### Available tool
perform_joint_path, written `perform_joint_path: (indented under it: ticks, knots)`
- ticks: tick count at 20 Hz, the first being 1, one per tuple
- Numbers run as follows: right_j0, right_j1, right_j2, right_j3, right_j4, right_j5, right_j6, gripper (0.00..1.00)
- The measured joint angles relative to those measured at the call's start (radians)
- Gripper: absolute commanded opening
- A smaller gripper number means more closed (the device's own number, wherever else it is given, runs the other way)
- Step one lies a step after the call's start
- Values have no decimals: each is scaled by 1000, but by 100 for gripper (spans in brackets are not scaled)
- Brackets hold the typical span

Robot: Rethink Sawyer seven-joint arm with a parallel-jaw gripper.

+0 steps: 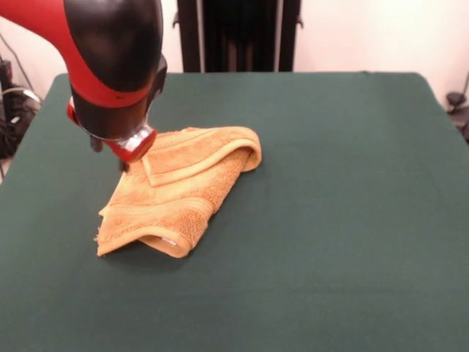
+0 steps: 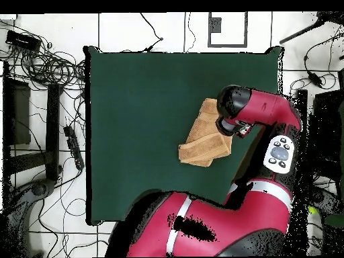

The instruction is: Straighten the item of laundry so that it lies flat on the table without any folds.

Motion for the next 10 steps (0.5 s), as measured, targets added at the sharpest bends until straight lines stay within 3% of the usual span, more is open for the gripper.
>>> perform_joint_path:
  ticks: [10]
  knots:
    - [-6, 47, 5, -6, 6, 35, 0, 100]
